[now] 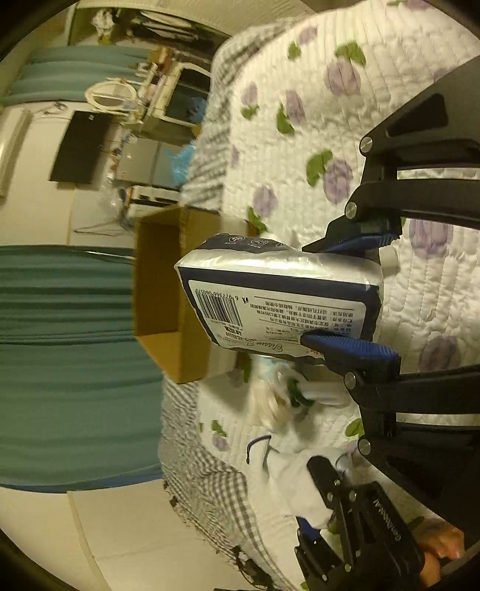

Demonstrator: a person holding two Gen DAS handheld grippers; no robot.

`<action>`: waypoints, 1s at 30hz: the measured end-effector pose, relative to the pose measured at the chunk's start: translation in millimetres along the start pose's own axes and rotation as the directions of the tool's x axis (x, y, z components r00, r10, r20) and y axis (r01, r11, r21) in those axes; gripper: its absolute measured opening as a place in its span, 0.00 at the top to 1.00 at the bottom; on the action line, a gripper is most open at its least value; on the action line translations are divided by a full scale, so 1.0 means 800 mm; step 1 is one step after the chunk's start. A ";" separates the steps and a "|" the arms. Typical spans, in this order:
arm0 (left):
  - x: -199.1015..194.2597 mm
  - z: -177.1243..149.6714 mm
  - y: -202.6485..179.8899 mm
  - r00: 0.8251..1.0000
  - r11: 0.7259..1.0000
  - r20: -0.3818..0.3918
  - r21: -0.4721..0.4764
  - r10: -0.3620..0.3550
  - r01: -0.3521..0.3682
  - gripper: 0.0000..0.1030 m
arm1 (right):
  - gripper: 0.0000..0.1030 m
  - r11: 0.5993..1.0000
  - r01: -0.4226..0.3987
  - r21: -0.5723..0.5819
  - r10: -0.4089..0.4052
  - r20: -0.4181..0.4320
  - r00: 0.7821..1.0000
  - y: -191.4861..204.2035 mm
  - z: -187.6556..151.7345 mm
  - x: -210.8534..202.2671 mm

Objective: Organize soft objects
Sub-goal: 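Carry the sock and package toward the cardboard box with both grippers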

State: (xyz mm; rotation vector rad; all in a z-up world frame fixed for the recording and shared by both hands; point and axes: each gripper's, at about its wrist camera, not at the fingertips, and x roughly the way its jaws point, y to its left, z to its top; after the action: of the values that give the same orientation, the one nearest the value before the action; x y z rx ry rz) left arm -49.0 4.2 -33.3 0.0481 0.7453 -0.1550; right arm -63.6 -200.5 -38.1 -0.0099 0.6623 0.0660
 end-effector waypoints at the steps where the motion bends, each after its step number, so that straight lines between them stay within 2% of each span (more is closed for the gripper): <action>1: -0.007 0.004 -0.001 1.000 1.000 0.011 -0.001 -0.002 0.002 0.52 | 0.61 1.000 0.004 0.004 -0.004 0.015 1.000 -0.002 0.002 -0.008; 9: -0.067 0.038 -0.005 0.989 1.000 0.145 0.015 0.005 -0.007 0.52 | 0.61 1.000 0.021 0.022 -0.024 0.139 0.990 -0.009 0.034 -0.077; 18: -0.115 0.090 -0.008 0.962 0.999 0.274 0.030 -0.020 0.012 0.52 | 0.61 0.998 0.052 0.017 -0.055 0.237 0.970 -0.015 0.071 -0.129; 25: -0.128 0.134 -0.007 0.936 0.999 0.351 0.038 -0.028 0.015 0.52 | 0.61 0.997 0.081 -0.015 -0.072 0.307 0.949 -0.011 0.113 -0.152; 30: -0.120 0.157 -0.004 0.927 0.999 0.373 0.036 -0.036 0.024 0.52 | 0.61 0.996 0.084 -0.022 -0.071 0.343 0.937 -0.009 0.140 -0.156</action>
State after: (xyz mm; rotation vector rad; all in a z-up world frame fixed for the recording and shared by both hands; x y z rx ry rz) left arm -34.8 0.4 124.6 0.0346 0.3616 -0.1985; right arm -92.3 -211.4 126.9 -0.0582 0.3111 0.0026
